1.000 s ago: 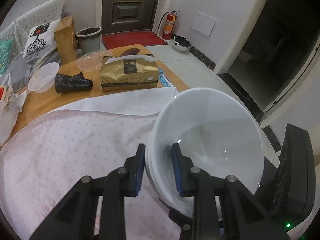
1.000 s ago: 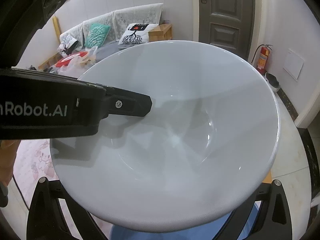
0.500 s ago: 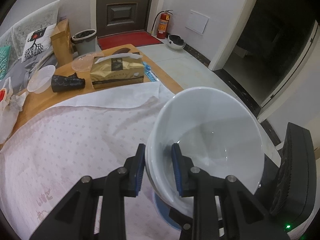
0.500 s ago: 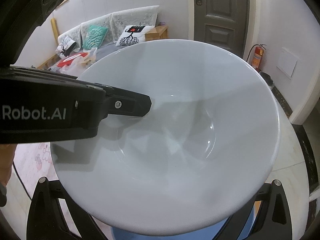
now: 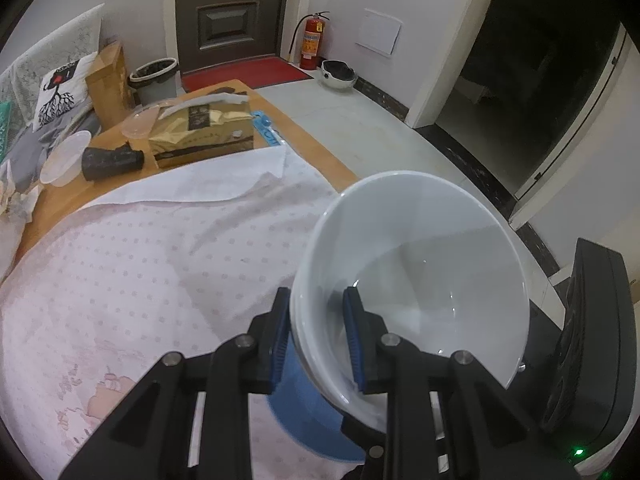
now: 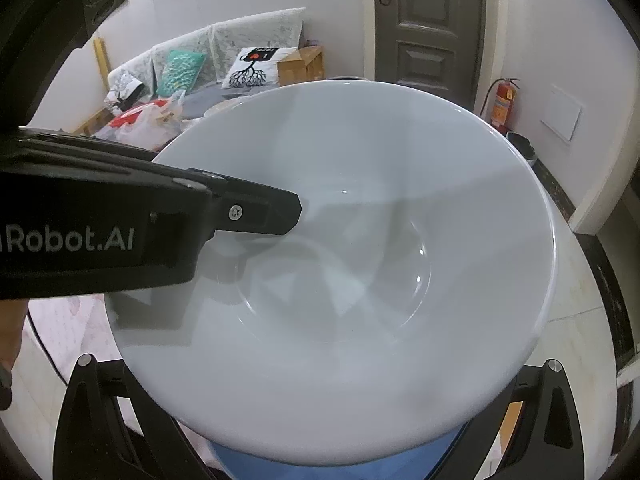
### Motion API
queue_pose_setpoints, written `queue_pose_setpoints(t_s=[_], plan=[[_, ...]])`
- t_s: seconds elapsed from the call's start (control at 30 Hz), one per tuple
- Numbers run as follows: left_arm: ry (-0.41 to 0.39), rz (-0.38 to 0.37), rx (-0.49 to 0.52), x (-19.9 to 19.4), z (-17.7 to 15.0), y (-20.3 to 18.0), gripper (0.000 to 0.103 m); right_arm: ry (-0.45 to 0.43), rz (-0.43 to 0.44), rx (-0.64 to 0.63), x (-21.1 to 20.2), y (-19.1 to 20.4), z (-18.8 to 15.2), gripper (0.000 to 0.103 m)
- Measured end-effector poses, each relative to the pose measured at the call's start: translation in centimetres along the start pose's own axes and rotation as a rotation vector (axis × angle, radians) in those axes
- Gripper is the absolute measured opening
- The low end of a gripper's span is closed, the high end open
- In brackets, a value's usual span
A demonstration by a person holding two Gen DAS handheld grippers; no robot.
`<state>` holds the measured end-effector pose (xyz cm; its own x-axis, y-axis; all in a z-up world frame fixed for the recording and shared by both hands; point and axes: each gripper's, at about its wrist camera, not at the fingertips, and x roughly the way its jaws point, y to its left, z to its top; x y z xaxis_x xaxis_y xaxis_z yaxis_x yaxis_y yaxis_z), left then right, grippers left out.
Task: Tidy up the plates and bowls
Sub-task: 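Lower the bowl stack onto the blue plate and open both tools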
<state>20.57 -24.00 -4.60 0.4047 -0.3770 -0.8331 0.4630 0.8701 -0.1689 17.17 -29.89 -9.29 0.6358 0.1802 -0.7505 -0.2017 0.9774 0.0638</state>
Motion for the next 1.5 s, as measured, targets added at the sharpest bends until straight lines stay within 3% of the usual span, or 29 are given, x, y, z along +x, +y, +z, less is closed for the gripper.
queue_pose_setpoints(t_s=[0.63, 1.5], plan=[[0.047, -0.035, 0.030, 3.6, -1.4, -3.6, 0.022, 0.040, -0.030, 0.025, -0.3, -2.9, -3.7, 0.098], [0.093, -0.030, -0.004, 4.9, -3.5, -1.5, 0.022, 0.093, -0.003, -0.011, 1.7, -1.1, -5.1, 0.098]])
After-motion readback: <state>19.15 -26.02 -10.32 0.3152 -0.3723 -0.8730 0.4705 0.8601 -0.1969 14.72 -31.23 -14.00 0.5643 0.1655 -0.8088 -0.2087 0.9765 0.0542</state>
